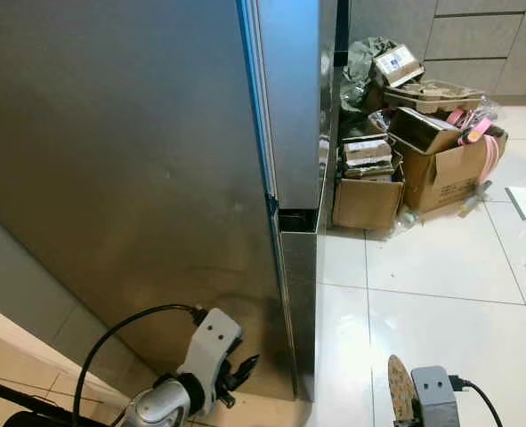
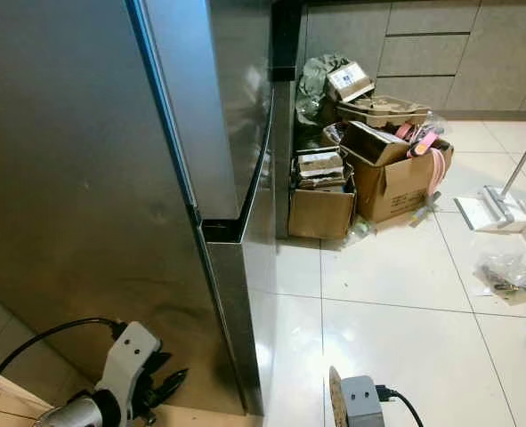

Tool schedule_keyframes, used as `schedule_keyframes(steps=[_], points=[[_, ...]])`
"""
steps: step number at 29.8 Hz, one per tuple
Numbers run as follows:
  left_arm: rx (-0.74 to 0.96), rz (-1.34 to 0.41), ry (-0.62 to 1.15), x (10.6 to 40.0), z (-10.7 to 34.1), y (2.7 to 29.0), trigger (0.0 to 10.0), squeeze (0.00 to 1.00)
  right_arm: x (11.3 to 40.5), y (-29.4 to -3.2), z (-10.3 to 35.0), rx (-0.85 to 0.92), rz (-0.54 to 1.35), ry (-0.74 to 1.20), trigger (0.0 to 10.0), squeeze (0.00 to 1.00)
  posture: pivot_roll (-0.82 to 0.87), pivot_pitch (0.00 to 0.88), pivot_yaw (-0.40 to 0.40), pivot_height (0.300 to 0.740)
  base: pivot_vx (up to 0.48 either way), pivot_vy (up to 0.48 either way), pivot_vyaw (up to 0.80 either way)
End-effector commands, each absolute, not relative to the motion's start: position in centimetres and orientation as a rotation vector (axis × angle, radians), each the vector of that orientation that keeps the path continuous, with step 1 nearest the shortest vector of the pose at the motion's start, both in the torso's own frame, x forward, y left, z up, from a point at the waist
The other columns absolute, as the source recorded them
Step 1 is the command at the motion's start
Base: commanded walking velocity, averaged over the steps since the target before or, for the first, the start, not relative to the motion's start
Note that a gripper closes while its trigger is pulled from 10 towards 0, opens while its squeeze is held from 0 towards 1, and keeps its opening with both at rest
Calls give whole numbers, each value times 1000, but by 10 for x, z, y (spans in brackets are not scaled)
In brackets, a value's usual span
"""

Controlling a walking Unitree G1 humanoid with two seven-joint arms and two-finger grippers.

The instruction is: Restocking fridge

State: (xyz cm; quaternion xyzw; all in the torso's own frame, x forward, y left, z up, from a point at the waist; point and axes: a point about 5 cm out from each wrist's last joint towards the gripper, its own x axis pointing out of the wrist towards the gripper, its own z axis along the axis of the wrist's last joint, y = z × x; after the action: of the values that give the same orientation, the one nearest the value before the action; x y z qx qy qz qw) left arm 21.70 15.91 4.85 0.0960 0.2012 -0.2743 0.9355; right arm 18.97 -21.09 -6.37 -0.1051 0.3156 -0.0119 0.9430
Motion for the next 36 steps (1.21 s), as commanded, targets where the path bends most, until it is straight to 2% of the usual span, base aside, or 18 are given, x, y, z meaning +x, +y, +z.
schedule_keyframes(steps=[1,2,10,15,17,18,21,29,33,36], points=[[212,-465,454,215,36,170,10000,0,174,-209,-73,-230,-9,713,10000,0,-62,85,70,737,0,0,0],[233,-368,498,211,19,178,10000,0,162,-208,-80,-232,1,756,10000,0,-65,83,68,737,0,0,0],[219,-298,514,205,7,182,10000,0,167,-201,-77,-219,31,719,10000,0,-68,82,62,737,0,0,0],[217,-382,453,208,16,169,10000,0,171,-200,-75,-228,28,704,10000,0,-67,78,59,737,0,0,0],[193,-492,408,209,25,153,10000,0,175,-201,-72,-236,13,678,10000,0,-66,76,59,737,0,0,0],[193,-492,408,209,25,153,10000,0,175,-201,-72,-236,13,678,10000,0,-66,76,59,737,0,0,0],[155,-657,357,208,40,130,10000,0,186,-210,-63,-264,-78,610,10000,0,-66,76,59,737,0,0,0],[96,-757,298,215,58,113,10000,0,205,-221,-47,-303,-185,501,10000,0,-78,66,67,737,0,0,0],[84,-818,295,212,65,112,10000,0,213,-218,-42,-274,-187,472,10000,0,-78,65,69,737,0,0,0],[52,-773,246,221,76,112,10000,0,218,-212,-39,-296,-147,441,10000,0,-78,66,69,737,0,0,0]])
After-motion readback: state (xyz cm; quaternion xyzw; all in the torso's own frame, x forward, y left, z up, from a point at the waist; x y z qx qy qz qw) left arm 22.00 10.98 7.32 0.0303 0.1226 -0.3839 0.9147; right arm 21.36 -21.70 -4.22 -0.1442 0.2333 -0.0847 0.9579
